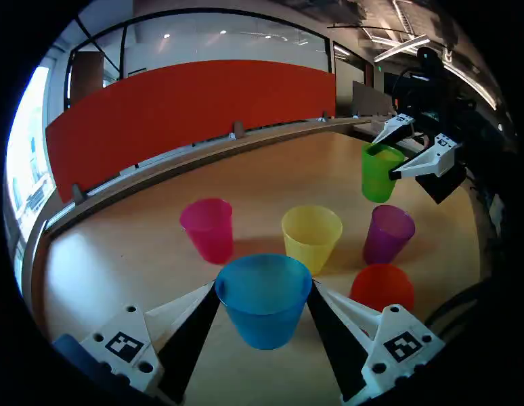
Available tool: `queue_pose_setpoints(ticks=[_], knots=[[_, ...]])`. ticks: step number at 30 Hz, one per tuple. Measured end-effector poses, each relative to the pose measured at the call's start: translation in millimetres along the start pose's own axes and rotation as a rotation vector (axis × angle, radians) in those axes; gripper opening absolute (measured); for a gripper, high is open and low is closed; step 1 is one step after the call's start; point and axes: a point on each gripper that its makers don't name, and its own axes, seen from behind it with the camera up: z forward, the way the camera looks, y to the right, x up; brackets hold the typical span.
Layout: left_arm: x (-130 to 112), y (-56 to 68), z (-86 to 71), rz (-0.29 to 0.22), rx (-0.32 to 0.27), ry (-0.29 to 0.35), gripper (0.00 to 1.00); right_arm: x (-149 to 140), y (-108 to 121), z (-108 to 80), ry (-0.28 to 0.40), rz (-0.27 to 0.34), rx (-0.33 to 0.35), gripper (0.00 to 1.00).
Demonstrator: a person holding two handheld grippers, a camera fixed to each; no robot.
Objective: Pour water
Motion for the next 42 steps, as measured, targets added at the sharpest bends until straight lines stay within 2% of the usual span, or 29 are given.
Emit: queue_pose_setpoints(ticks=[27,42], knots=[[-9.2,4.7,14.1,0.01,-0.034,-0.038,0.87,-36.1,9.7,19.7,-0.087,0.02,0.007,0.92],[-13.5,11.7,13.3,0.018,-0.047,-0.026,0.87,-45.6,8.6,26.2,-0.105,0.018,0.018,0.92]])
